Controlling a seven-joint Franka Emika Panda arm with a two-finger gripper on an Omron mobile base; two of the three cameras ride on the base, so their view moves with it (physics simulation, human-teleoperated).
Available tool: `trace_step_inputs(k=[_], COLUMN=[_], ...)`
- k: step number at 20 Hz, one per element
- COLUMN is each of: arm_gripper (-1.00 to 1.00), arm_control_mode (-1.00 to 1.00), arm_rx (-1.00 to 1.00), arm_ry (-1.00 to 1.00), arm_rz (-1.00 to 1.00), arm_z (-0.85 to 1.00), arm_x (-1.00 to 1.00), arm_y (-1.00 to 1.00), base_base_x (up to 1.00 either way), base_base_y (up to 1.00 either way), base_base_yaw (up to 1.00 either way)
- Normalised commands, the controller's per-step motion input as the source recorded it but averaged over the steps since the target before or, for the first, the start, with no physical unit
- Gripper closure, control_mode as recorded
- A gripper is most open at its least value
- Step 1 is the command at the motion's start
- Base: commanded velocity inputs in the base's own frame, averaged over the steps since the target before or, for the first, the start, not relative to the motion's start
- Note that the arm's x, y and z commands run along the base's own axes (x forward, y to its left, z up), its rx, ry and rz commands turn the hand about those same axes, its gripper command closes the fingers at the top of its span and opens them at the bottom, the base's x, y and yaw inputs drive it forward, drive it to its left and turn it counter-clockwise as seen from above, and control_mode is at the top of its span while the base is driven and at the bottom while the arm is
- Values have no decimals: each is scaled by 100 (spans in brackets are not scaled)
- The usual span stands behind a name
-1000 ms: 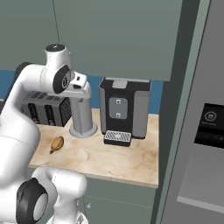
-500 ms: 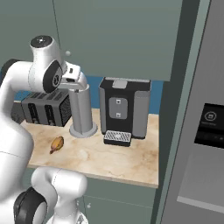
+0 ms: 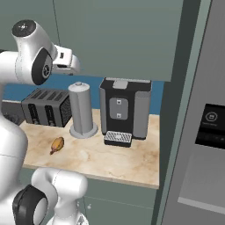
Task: Retrieve the bowl from the cabinet, then place the raw meat into the bowl to avoid contamination.
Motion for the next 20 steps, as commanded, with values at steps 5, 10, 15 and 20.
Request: trace_step_inputs(k=[5, 10, 15, 20], arm_gripper=[-100, -100, -100, -100], arm_control_mode=[-100, -100, -100, -100], arm_rx=[0, 0, 0, 0], arm_ry=[-5, -4, -5, -8], arm_rz=[0, 0, 0, 0], arm_z=[33, 28, 33, 26], arm_x=[0, 0, 0, 0], arm_y=[0, 0, 0, 0], base_base_x=[0, 0, 0, 0], base_base_y=[0, 0, 0, 0], base_base_yaw=[0, 0, 0, 0])
